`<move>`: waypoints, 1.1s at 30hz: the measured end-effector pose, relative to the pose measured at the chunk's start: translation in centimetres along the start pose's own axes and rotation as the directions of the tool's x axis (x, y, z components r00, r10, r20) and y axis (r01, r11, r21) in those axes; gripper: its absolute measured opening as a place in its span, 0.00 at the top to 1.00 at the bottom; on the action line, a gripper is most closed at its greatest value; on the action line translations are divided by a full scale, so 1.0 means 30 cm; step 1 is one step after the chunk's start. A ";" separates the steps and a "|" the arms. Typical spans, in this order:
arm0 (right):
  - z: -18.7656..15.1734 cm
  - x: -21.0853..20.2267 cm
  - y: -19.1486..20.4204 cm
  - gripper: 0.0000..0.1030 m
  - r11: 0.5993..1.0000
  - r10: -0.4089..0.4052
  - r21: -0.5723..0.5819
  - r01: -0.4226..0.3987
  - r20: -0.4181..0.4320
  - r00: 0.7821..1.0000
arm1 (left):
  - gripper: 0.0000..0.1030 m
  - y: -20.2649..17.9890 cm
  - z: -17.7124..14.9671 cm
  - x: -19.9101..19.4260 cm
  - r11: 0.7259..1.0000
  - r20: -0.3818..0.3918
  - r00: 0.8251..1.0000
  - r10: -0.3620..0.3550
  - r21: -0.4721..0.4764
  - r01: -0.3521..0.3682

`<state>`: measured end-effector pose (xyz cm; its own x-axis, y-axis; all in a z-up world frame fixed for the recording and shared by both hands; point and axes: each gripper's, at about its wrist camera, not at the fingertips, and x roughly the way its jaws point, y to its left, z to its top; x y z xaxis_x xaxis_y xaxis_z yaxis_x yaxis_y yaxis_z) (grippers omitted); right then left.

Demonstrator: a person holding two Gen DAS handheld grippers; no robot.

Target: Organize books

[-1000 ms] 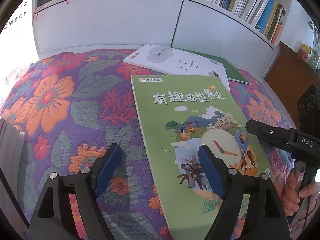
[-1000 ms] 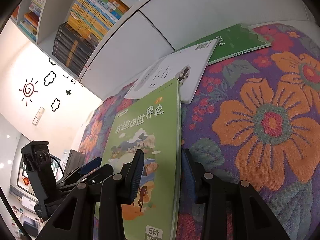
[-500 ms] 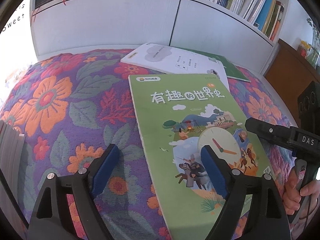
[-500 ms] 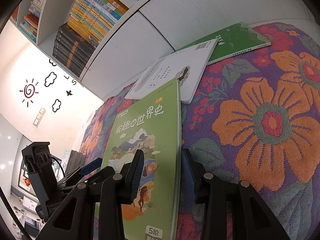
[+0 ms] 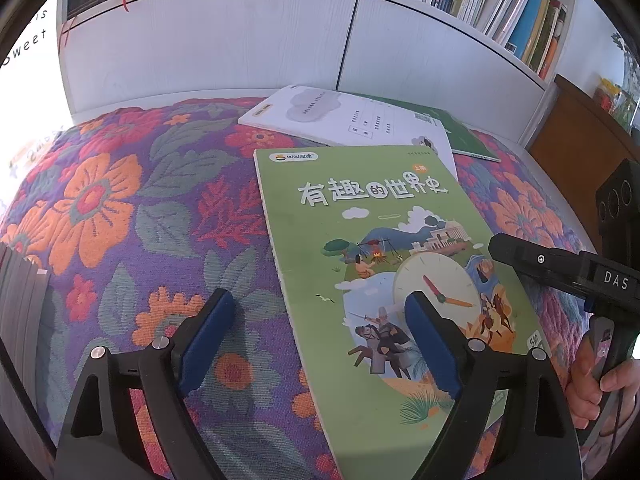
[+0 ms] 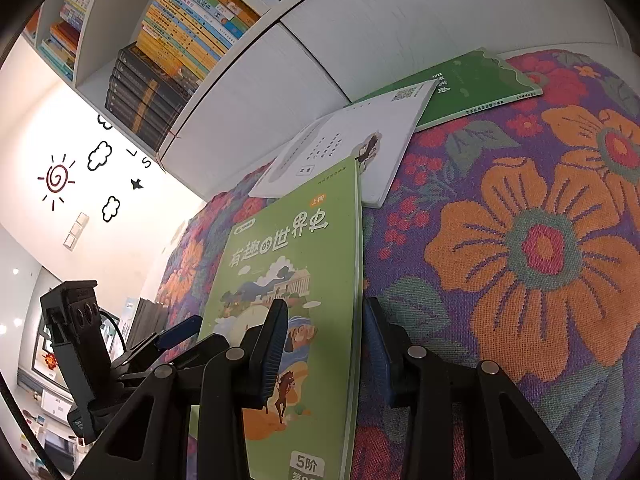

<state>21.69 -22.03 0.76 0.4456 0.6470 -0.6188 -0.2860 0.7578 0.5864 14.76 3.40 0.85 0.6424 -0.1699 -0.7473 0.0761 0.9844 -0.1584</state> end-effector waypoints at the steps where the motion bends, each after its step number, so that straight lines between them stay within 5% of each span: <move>1: 0.000 0.000 0.000 0.64 1.000 0.000 0.000 0.000 0.000 1.000 | 0.16 0.001 0.000 0.000 1.000 0.000 1.000 -0.001 -0.001 0.001; 26: 0.003 0.008 0.019 0.62 0.999 -0.019 -0.030 0.019 -0.009 1.000 | 0.16 0.000 -0.007 -0.006 1.000 0.003 1.000 -0.026 -0.005 0.026; 29: 0.003 0.015 0.040 0.59 0.997 -0.019 -0.071 0.016 -0.039 0.999 | 0.38 0.004 -0.009 -0.017 0.996 0.005 0.996 -0.088 -0.005 0.088; 33: 0.003 0.017 0.034 0.61 0.999 0.022 -0.048 -0.025 -0.064 0.998 | 0.39 0.033 0.001 -0.034 0.991 -0.010 0.992 -0.126 -0.049 0.126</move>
<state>21.70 -20.93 1.09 0.3839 0.6677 -0.6378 -0.3374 0.7444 0.5762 14.20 4.54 1.46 0.6200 -0.2933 -0.7277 0.1189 0.9519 -0.2823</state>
